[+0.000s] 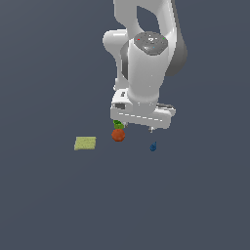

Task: Pick up a designated object from a clutter of objects.

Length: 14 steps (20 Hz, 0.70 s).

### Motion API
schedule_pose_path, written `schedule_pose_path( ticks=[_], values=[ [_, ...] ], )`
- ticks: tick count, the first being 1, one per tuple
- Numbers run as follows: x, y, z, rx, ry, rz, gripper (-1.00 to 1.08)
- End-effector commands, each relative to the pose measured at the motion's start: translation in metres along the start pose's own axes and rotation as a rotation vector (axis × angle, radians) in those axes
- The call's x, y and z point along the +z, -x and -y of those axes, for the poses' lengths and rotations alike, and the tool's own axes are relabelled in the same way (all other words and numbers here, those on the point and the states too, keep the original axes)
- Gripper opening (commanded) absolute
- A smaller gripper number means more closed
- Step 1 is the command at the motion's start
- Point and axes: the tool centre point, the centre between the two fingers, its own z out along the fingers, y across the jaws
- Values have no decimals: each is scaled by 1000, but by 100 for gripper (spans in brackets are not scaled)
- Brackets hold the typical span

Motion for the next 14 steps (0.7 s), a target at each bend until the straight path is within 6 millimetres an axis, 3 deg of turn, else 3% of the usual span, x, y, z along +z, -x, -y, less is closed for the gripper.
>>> schedule_pose_path(
  ticks=[1, 14],
  values=[
    [18, 3, 13, 38, 2, -3, 100],
    [101, 31, 70, 219, -4, -12, 100]
  ],
)
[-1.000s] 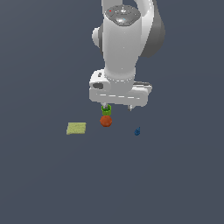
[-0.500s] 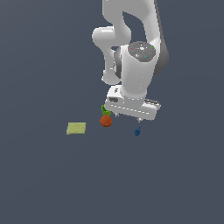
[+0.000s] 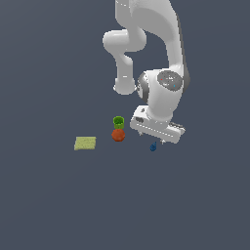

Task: Pick up a designated object from a clutter of objects.

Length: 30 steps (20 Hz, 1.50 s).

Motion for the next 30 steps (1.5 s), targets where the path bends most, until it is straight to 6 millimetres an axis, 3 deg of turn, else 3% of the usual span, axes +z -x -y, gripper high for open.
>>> schedule_pose_path(
  ticks=[1, 8, 19, 30],
  values=[
    [13, 7, 7, 30, -3, -1, 100],
    [35, 22, 19, 80, -7, -1, 100],
    [45, 26, 21, 91, -8, 0, 100],
    [88, 27, 22, 93, -9, -1, 100]
  ],
)
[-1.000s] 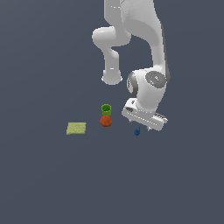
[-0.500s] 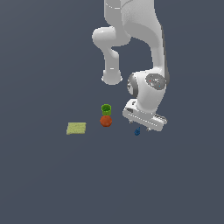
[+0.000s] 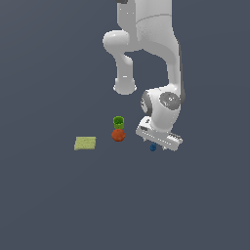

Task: Pick up a designated object from a clutter of objects.

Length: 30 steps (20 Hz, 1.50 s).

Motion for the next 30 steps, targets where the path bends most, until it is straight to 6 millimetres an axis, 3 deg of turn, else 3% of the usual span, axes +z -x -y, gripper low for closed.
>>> schedule_pose_path(
  ticks=[1, 3, 4, 19, 24, 30],
  values=[
    [5, 0, 1, 0, -1, -1, 100],
    [6, 0, 1, 0, -1, -1, 100],
    [6, 0, 1, 0, -1, -1, -100],
    [0, -3, 1, 0, -1, -1, -100],
    [-19, -12, 3, 0, -1, -1, -100],
    [-58, -31, 6, 0, -1, -1, -100]
  ],
)
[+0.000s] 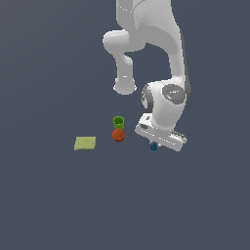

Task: Pick up a designated object from a clutter of objects.

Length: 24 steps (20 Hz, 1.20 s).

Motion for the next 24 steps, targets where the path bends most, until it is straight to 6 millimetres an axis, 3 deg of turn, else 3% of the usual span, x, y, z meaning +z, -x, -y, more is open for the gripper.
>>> schedule_pose_path(
  ticks=[1, 16, 24],
  values=[
    [-19, -9, 2, 0, -1, 0, -100],
    [-157, -76, 16, 0, -1, 0, -100],
    [-215, -106, 23, 0, -1, 0, -100]
  ],
)
